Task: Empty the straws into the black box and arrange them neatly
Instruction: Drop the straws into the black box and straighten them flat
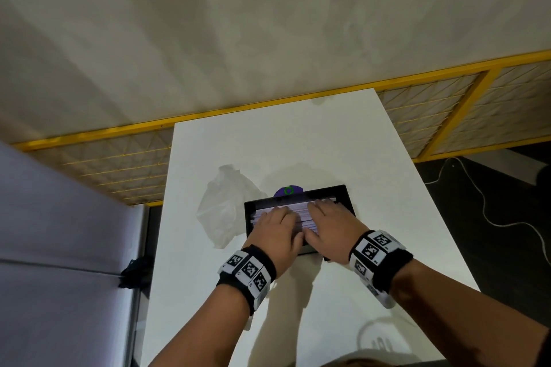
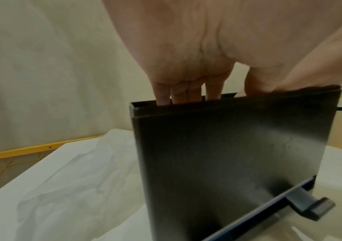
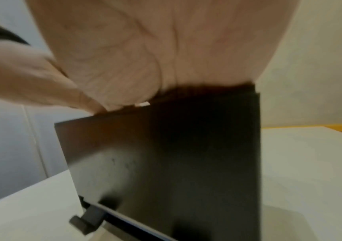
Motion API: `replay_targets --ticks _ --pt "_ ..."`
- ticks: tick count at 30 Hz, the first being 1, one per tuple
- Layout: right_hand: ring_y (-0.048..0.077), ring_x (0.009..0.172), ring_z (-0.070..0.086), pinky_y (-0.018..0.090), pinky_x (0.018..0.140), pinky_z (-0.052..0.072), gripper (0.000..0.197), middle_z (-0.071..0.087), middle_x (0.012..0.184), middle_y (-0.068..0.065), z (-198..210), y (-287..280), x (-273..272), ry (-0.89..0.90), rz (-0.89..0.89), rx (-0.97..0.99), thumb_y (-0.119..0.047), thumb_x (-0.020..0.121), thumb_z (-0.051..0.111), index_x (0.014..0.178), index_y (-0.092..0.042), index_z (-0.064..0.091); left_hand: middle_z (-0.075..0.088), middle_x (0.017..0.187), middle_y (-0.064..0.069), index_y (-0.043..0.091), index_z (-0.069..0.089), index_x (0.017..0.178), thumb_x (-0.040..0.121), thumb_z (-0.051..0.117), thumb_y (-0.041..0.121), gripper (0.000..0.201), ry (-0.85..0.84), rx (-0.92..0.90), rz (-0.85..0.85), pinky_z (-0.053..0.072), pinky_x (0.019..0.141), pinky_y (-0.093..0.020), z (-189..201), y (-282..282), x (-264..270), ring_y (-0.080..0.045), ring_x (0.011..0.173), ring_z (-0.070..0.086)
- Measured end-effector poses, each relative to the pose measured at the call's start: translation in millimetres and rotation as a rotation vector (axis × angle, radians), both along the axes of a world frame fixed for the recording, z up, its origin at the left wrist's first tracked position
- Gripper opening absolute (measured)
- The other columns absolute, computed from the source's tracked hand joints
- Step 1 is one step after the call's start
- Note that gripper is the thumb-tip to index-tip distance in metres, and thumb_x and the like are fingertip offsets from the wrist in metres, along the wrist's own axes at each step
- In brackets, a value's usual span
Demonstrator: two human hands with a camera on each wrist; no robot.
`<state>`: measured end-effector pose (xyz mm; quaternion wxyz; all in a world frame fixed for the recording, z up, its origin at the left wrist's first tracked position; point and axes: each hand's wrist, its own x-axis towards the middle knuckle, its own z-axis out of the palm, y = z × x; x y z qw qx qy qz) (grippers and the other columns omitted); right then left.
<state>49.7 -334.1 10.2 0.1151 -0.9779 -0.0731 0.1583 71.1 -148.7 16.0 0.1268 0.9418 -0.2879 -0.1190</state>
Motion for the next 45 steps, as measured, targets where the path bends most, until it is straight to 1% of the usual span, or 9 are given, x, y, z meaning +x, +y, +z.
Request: replay_targets --ticks 3,9,13,16,20,23,31,38,45 --pt "0.027 0.151 0.026 0.041 0.125 0.018 0.066 0.028 0.165 0.013 3.2 -2.5 0.6 0.05 0.04 0.015 -0.048 0.104 0.033 0.158 -0.011 0.028 0.046 0.152 0.0 0.021 0.05 0.14 0.105 0.033 0.041 0.044 0.038 0.027 -0.068 0.023 0.12 -0.04 -3.2 2.2 -6.8 -0.023 0.142 0.038" --pt "0.025 0.136 0.045 0.037 0.114 0.036 0.058 0.046 0.149 0.007 28.7 -9.2 -10.2 -0.096 0.054 0.105 -0.05 0.103 0.041 0.147 -0.012 0.047 0.014 0.17 -0.004 0.02 0.018 0.161 0.098 0.021 0.072 0.082 0.212 0.162 0.042 0.013 0.127 -0.046 -9.7 10.3 -15.2 -0.024 0.157 0.01" --pt "0.027 0.134 0.044 0.036 0.112 0.04 0.071 0.043 0.15 0.011 27.0 3.0 -23.7 -0.013 -0.138 0.082 -0.057 0.102 0.039 0.15 -0.006 0.035 0.027 0.165 -0.006 0.019 0.032 0.155 0.102 0.035 0.059 0.066 0.14 0.063 0.015 0.019 0.124 -0.047 -13.0 11.4 -18.7 -0.025 0.154 0.02" --pt "0.028 0.132 0.046 0.04 0.109 0.041 0.07 0.049 0.145 0.01 24.1 10.7 -25.5 0.025 -0.098 -0.035 -0.064 0.101 0.03 0.145 -0.011 0.043 0.044 0.151 -0.003 0.018 0.045 0.146 0.096 0.049 0.05 0.059 -0.014 -0.111 -0.042 0.033 0.117 -0.047 -13.1 11.7 -19.5 -0.023 0.143 0.037" --pt "0.025 0.128 0.049 0.039 0.109 0.04 0.068 0.054 0.138 0.006 23.9 10.5 -28.6 -0.031 -0.062 -0.045 -0.064 0.101 0.028 0.141 -0.013 0.05 0.023 0.166 -0.006 0.019 0.024 0.157 0.084 0.035 0.073 0.092 0.039 0.018 0.085 0.01 0.127 -0.047 -16.2 12.1 -9.4 -0.028 0.156 0.014" --pt "0.024 0.118 0.053 0.037 0.1 0.044 0.059 0.056 0.128 0.004 24.3 11.6 -33.6 -0.049 -0.042 -0.059 -0.061 0.101 0.03 0.131 -0.017 0.054 0.021 0.167 -0.01 0.017 0.023 0.157 0.076 0.02 0.082 0.104 0.077 0.187 0.083 0.008 0.126 -0.048 -22.1 11.4 -3.2 -0.03 0.154 0.018" --pt "0.021 0.11 0.055 0.034 0.094 0.047 0.04 0.053 0.123 0.001 30.7 9.0 -38.5 -0.062 -0.017 0.017 -0.048 0.1 0.042 0.125 -0.018 0.054 0.02 0.167 -0.006 0.019 0.024 0.157 0.093 0.052 0.059 0.08 0.091 0.048 0.054 0.014 0.126 -0.046 -16.1 15.0 -16.1 -0.028 0.155 0.015" --pt "0.021 0.11 0.056 0.036 0.093 0.045 0.038 0.054 0.12 0.0 30.0 16.9 -47.0 -0.035 0.015 -0.063 -0.048 0.1 0.04 0.12 -0.02 0.055 0.05 0.15 0.002 0.021 0.049 0.145 0.101 0.044 0.039 0.048 -0.071 0.009 0.011 0.015 0.124 -0.039 -3.9 25.9 -51.0 -0.018 0.138 0.046" --pt "0.022 0.102 0.057 0.035 0.089 0.044 0.033 0.054 0.11 0.0 32.9 23.0 -56.4 -0.083 0.042 -0.041 -0.045 0.097 0.042 0.111 -0.02 0.059 0.053 0.144 0.008 0.024 0.046 0.143 0.101 0.041 0.043 0.047 -0.021 0.054 0.087 0.013 0.125 -0.037 0.3 23.5 -50.0 -0.015 0.133 0.048"
